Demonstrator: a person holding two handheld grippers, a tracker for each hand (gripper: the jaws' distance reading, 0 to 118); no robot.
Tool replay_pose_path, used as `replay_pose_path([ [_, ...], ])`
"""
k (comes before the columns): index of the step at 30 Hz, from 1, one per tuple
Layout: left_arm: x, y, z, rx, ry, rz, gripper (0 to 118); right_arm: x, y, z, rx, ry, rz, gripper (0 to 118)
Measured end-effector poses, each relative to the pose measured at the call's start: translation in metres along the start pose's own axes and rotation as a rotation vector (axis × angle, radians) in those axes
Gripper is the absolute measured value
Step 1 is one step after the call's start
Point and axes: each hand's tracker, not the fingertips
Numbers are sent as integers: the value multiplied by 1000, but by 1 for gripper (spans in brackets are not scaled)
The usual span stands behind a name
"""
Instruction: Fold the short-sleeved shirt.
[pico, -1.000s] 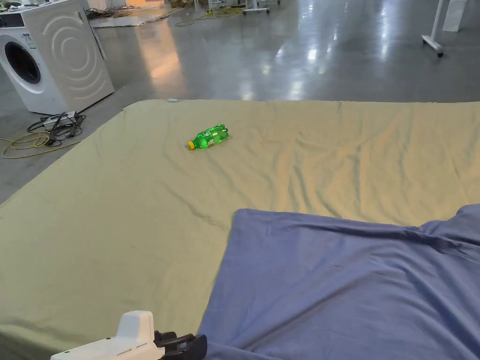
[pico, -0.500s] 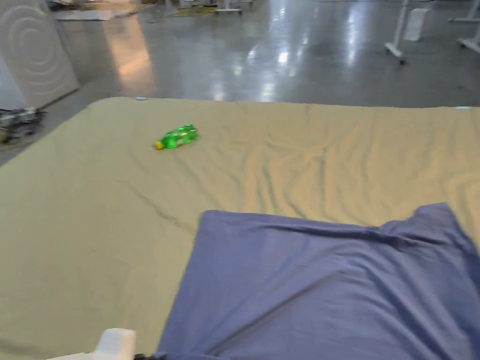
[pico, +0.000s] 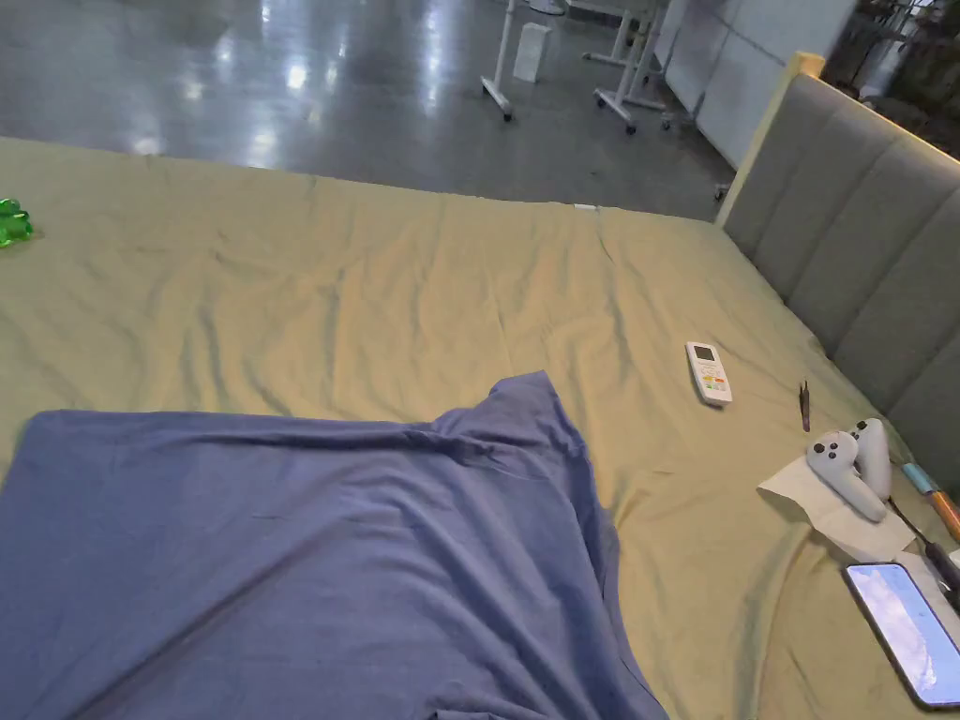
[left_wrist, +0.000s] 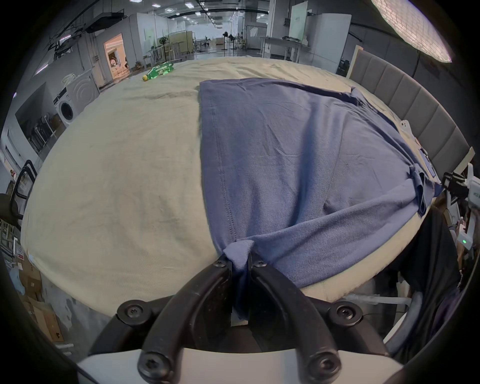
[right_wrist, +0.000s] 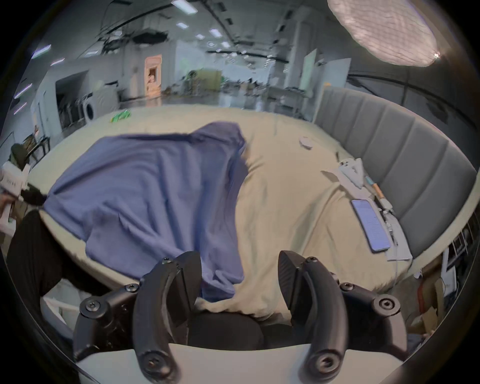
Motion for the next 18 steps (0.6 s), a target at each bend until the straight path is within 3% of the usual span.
replay_pose_path([
  [4,-5,2,-2,-16,4,26,11,-6,1,-3,-14,79,-20,64],
  [8,6,7,3,-27,15,12,11,-13,-1,-14,-71,115,29,52],
  [12,6,8,6,-23,9,23,11,-22,-6,-19,-91,127,96,50],
  [14,6,9,7,-21,5,28,11,-23,-8,-26,-109,111,113,35],
  [16,3,8,6,-22,2,30,11,-20,-11,-32,-114,108,98,8],
  [18,4,9,7,-22,3,29,11,-15,-14,-33,-122,124,81,8],
])
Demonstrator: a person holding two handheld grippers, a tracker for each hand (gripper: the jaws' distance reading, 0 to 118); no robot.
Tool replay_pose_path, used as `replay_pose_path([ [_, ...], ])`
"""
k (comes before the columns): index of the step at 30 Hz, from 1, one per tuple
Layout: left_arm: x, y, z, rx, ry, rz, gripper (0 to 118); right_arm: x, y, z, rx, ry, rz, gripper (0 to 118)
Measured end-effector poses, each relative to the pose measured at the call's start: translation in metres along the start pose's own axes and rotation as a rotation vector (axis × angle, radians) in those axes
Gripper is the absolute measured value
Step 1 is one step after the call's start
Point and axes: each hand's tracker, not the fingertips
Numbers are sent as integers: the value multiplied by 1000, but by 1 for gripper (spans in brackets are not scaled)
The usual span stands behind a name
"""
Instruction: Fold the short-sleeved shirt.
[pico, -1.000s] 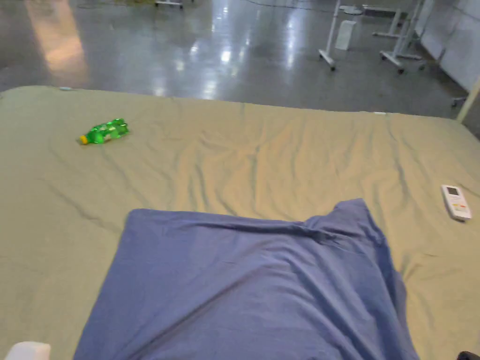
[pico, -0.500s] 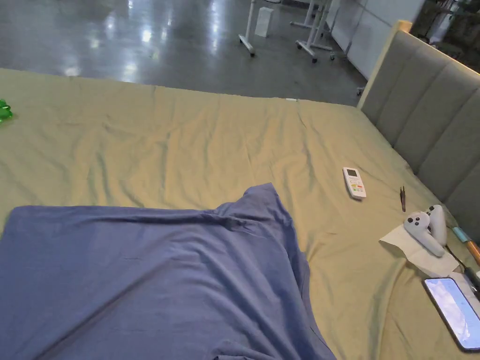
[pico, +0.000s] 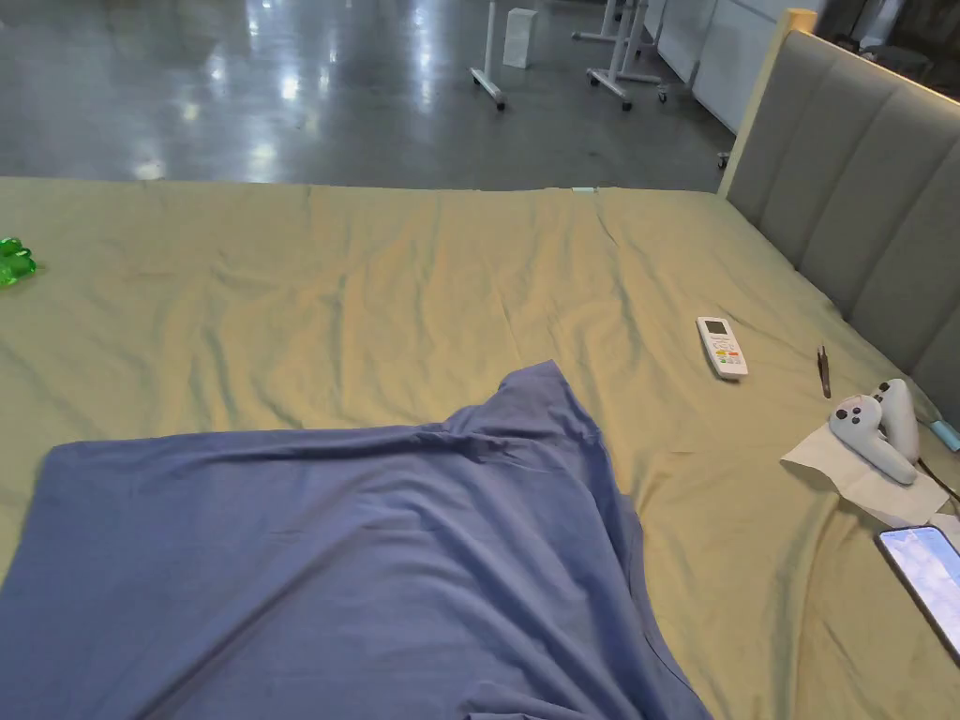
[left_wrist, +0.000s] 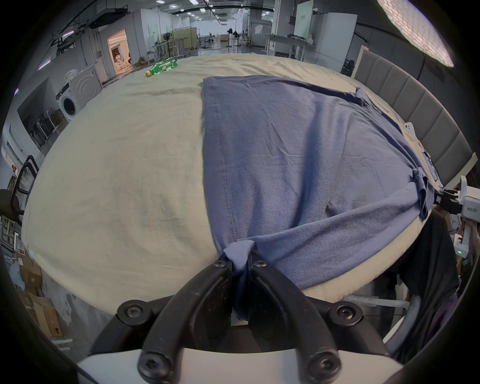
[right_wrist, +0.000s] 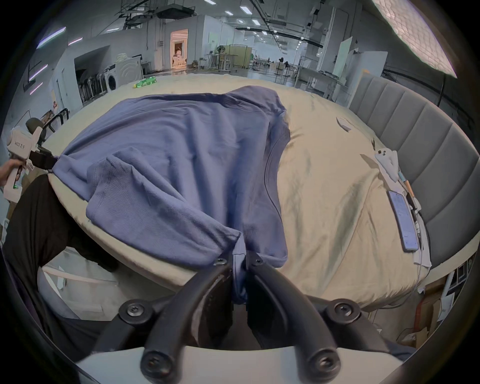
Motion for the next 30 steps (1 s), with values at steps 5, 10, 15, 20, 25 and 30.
replay_pose_path([
  [5,-28,-20,-6,75,35,-71,10,9,-7,11,44,26,-81,8],
  [10,-32,-33,13,221,27,-106,8,19,-9,29,120,86,-185,8],
  [15,-33,-2,29,291,5,-54,9,27,21,28,171,110,-220,8],
  [20,-49,60,15,327,-12,-19,8,54,87,4,225,135,-313,8],
  [25,-61,120,-40,225,26,68,8,96,135,-91,81,127,-499,8],
  [30,-57,153,-94,121,59,129,9,86,162,-146,-60,49,-428,8],
])
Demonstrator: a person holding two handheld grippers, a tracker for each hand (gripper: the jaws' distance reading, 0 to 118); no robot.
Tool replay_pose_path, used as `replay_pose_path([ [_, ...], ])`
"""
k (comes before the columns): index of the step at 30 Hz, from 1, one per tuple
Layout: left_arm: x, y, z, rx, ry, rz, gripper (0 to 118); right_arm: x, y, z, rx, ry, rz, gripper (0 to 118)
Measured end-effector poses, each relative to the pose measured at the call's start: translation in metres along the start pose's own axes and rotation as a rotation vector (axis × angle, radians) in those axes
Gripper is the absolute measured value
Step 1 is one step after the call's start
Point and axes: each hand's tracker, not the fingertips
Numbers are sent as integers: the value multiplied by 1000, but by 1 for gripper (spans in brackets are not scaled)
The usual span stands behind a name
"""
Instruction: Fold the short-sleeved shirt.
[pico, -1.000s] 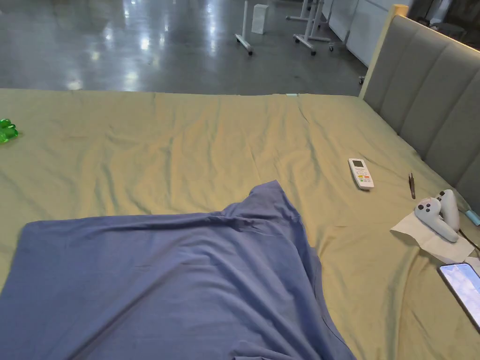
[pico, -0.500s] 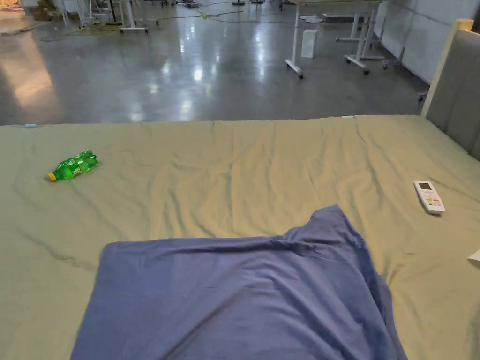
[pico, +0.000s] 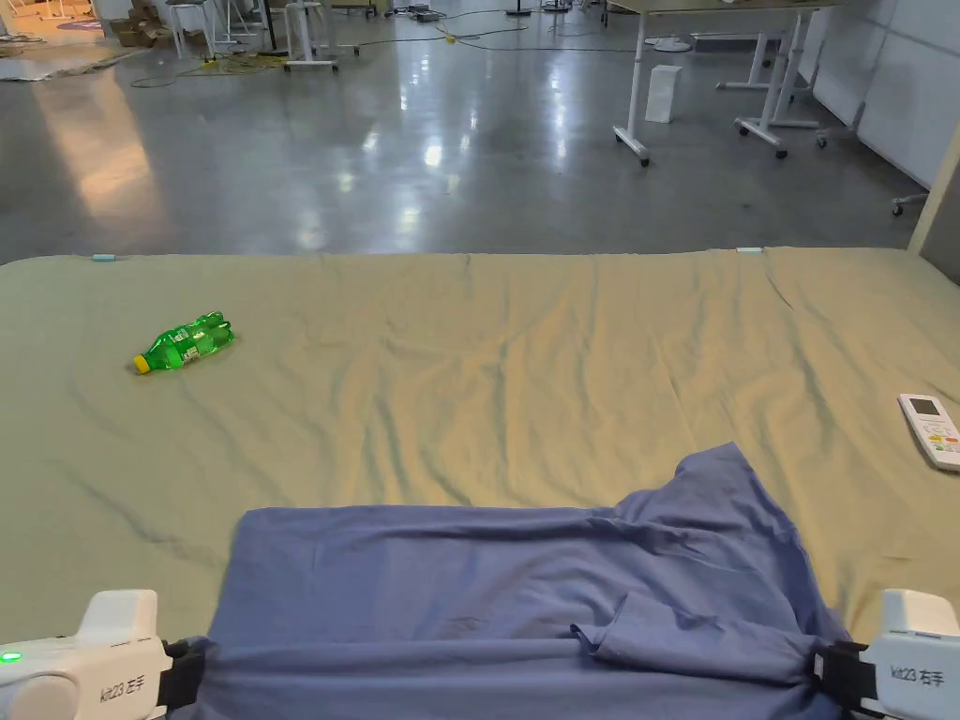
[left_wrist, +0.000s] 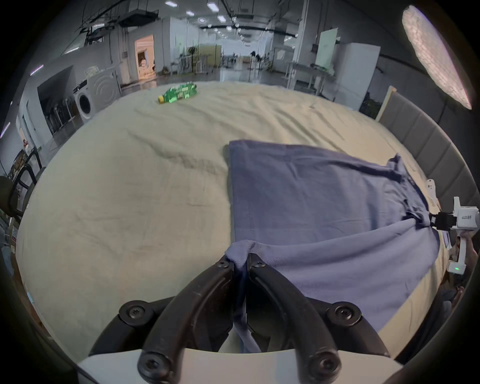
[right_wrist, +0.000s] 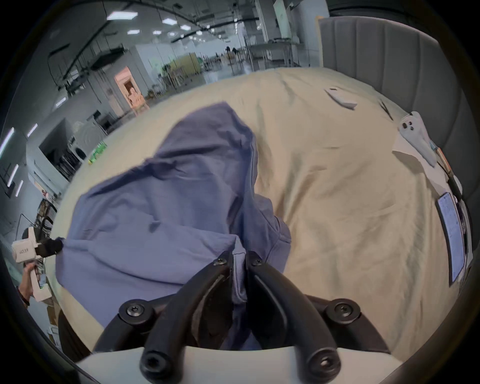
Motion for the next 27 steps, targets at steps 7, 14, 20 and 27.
replay_pose_path([
  [7,2,-6,16,-10,-1,35,41,6,-13,20,65,14,-22,42],
  [14,24,-7,147,269,-65,-47,68,-3,-31,126,376,7,-20,58],
  [20,53,-45,236,546,-85,-85,67,-55,-73,218,603,-45,91,58],
  [27,91,-93,278,732,54,-125,39,-110,-120,257,751,-126,182,42],
])
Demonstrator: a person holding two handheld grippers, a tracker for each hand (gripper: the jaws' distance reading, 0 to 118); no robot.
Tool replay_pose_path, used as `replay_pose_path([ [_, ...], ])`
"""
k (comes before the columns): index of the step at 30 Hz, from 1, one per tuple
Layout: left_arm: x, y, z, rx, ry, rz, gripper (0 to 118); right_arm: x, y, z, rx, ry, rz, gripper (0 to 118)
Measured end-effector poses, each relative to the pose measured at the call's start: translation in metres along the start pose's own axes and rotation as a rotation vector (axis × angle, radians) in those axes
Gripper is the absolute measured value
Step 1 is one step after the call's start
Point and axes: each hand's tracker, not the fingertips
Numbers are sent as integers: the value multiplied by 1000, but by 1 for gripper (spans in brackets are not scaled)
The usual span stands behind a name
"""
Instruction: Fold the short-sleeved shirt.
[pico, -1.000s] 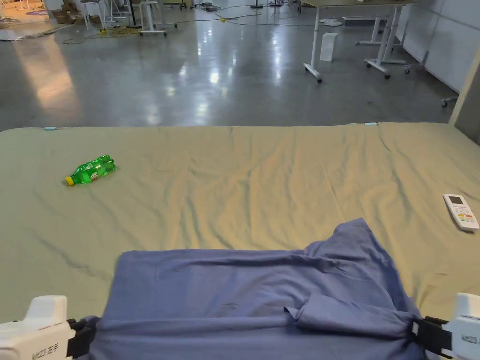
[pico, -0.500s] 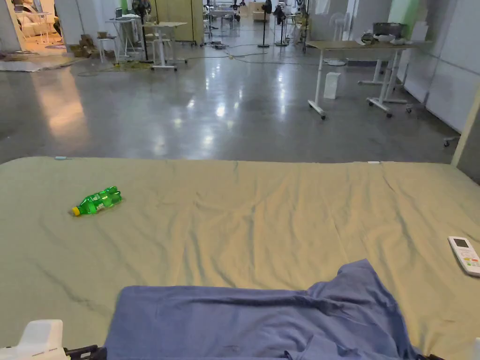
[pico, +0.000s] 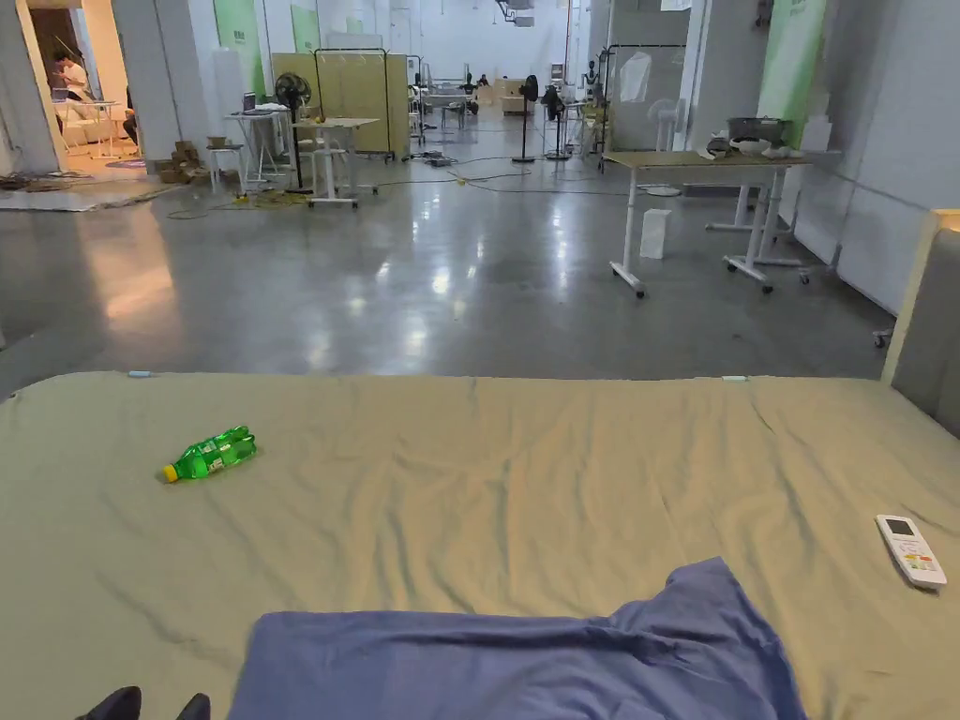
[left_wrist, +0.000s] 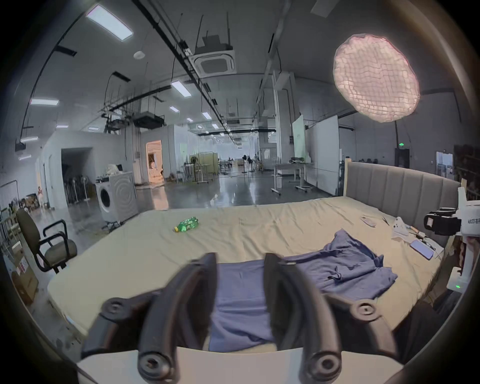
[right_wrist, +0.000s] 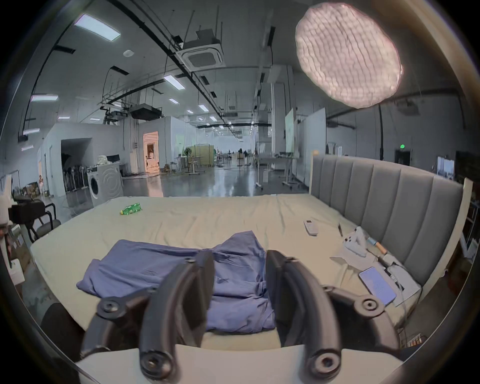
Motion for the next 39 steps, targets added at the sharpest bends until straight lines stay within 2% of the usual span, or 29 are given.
replay_pose_path([
  [1,4,0,4,3,0,-16,26,-5,0,4,24,-5,35,33],
  [2,7,0,7,7,1,-33,15,-8,0,7,20,11,35,20],
  [4,17,4,16,4,-31,-66,4,-13,-1,11,17,20,44,8],
  [6,23,2,21,15,-42,-92,0,-18,1,14,7,34,54,0],
  [10,31,4,22,-10,-55,-122,0,-19,2,15,5,61,42,0],
  [23,6,-7,8,-80,-72,10,0,-17,3,13,-11,63,21,0],
  [25,-8,-17,-2,-123,-101,65,1,-16,0,13,-26,77,7,0],
  [27,-30,-30,-14,-162,-139,190,1,-14,-6,13,-48,92,-3,0],
  [28,-40,-38,-25,-198,-135,239,7,-14,-9,13,-59,98,-1,0],
  [31,-61,-69,-59,-389,-118,239,54,-12,-18,10,-104,107,-2,0],
  [32,-61,-77,-68,-417,-104,224,60,-11,-21,9,-114,107,-6,0],
  [35,-69,-111,-102,-554,-132,258,59,-10,-29,8,-151,113,-6,0],
  [39,-74,-143,-142,-685,-67,303,59,-7,-36,4,-188,117,-13,0],
])
